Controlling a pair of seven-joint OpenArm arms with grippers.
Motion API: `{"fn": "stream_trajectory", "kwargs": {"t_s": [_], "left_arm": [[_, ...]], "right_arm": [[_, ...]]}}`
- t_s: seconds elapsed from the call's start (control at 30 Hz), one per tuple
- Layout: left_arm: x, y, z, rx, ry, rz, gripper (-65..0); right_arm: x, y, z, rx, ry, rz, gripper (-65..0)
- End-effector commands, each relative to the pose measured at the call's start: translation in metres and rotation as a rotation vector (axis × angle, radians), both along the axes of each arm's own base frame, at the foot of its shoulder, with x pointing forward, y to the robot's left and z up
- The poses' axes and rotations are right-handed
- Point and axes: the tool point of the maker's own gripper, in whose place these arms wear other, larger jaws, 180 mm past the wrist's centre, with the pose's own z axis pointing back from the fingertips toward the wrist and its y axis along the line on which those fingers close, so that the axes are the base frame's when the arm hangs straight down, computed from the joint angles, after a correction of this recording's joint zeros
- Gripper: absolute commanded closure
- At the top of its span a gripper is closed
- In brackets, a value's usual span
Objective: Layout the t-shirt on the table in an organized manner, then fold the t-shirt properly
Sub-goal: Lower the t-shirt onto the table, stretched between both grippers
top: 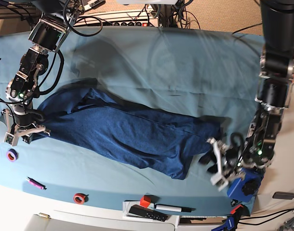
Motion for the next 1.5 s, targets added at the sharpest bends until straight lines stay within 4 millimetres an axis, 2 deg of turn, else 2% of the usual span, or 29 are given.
{"fn": "stream_trajectory", "kwargs": {"t_s": [0.0,0.13,0.23,0.43,0.77,1.03,1.27,1.47], "left_arm": [[0.006,0.004,0.013,0.025,-0.038,-0.017,-25.1],[-0.02,0.009,-0.027,0.175,0.027,-0.096,-25.1],[-0.034,-0.001,-0.036,0.209,0.036,-0.156,-25.1],[-0.037,-0.016,-0.026,0.201,-0.003,-0.197,-25.1],[-0.043,-0.017,-0.026,0.201,0.043,-0.192,-25.1],[-0.053,-0.038,0.007,0.078,0.023,-0.235,-25.2],[-0.065,-0.039,-0.008,0.081,0.056,-0.24,-25.2],[-0.071,-0.039,-0.024,0.117,0.007,-0.261,-25.1]], "right_arm": [[0.006,-0.006,0.022,-0.032,-0.06,-0.002,0.0],[0.006,-0.006,0.021,-0.029,-0.053,-0.002,0.0],[0.006,-0.006,0.021,-0.029,-0.051,-0.003,0.0],[0.005,-0.006,0.018,-0.025,-0.041,-0.003,0.0],[0.002,-0.006,0.013,-0.025,-0.029,-0.003,0.0],[0.002,-0.006,0.013,-0.024,-0.025,-0.002,0.0],[0.002,-0.006,0.013,-0.024,-0.025,-0.002,0.0],[0.001,-0.005,0.012,-0.022,-0.02,-0.003,0.0]]}}
